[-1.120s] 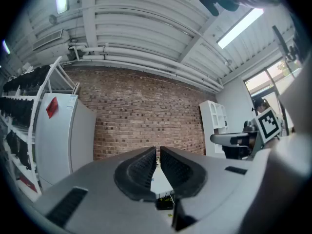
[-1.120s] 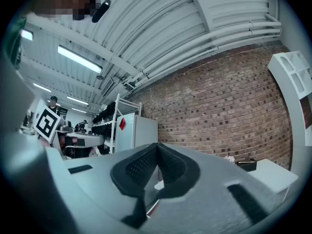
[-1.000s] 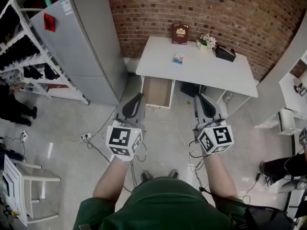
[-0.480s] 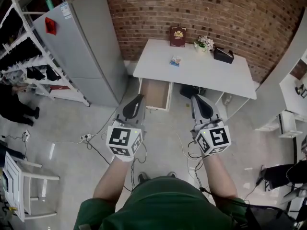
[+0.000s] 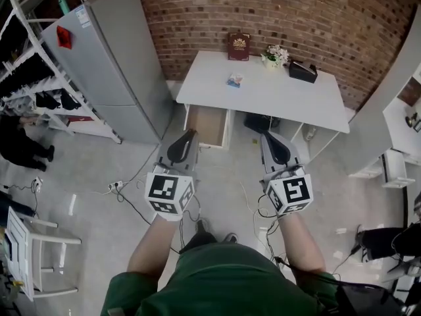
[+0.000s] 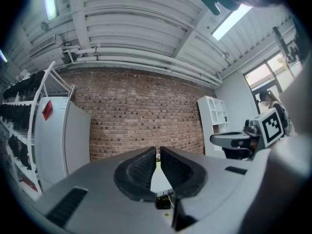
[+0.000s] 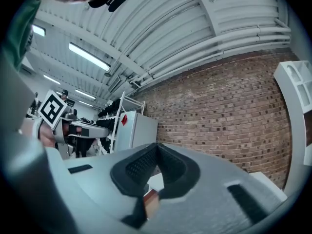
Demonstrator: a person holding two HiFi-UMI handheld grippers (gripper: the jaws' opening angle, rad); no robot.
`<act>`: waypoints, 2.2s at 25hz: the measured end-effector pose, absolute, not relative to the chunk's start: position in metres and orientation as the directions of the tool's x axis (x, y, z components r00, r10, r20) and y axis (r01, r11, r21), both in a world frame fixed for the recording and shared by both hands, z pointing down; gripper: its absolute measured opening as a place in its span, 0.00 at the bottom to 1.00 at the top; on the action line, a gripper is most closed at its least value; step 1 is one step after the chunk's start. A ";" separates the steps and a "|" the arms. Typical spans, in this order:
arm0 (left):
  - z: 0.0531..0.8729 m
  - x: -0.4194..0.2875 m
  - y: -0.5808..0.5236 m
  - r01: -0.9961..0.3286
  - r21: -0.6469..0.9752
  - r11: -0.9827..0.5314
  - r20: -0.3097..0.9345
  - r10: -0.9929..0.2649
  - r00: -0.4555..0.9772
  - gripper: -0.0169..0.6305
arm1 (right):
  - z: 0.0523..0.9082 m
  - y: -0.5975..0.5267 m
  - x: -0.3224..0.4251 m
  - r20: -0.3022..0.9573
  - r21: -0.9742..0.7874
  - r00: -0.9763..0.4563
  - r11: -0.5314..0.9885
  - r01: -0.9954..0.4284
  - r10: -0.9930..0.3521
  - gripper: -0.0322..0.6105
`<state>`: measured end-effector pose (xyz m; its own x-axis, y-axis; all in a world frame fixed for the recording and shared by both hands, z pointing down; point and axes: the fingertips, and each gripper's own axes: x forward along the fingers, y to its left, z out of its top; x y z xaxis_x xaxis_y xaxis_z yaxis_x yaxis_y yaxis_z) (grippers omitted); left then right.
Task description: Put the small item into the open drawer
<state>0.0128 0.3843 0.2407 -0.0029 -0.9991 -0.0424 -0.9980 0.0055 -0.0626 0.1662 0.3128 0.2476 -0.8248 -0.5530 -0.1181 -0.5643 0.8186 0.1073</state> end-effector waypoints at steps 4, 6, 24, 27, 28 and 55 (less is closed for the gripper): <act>0.247 0.015 0.371 -0.998 -0.056 -0.004 -0.036 -0.999 0.006 0.06 | 0.253 0.301 0.170 -0.108 0.100 -0.818 0.813 -0.574 -0.565 0.05; 0.252 0.014 0.362 -0.999 -0.047 -0.013 -0.030 -0.999 0.015 0.06 | 0.258 0.294 0.170 -0.096 0.097 -0.814 0.809 -0.580 -0.572 0.05; 0.262 -0.089 0.232 -0.993 0.010 -0.117 -0.053 -0.992 0.117 0.06 | 0.260 0.181 0.094 -0.058 0.132 -0.720 0.710 -0.692 -0.691 0.05; 0.267 -0.107 0.211 -0.991 0.021 -0.135 -0.051 -0.990 0.134 0.06 | 0.262 0.163 0.080 -0.050 0.133 -0.702 0.692 -0.709 -0.710 0.05; 0.270 -0.113 0.205 -0.990 0.026 -0.139 -0.049 -0.989 0.138 0.06 | 0.265 0.158 0.075 -0.046 0.133 -0.698 0.688 -0.713 -0.715 0.05; 0.312 -0.167 0.096 -0.989 0.068 -0.135 0.022 -0.990 0.137 0.06 | 0.303 0.046 0.022 0.013 0.104 -0.702 0.699 -0.707 -0.712 0.05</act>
<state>-0.1670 0.0961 0.3120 0.1366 -0.9904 0.0221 -0.9885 -0.1348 0.0682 0.0221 0.0457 0.3035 -0.7020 -0.7121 0.0128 -0.7073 0.6991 0.1043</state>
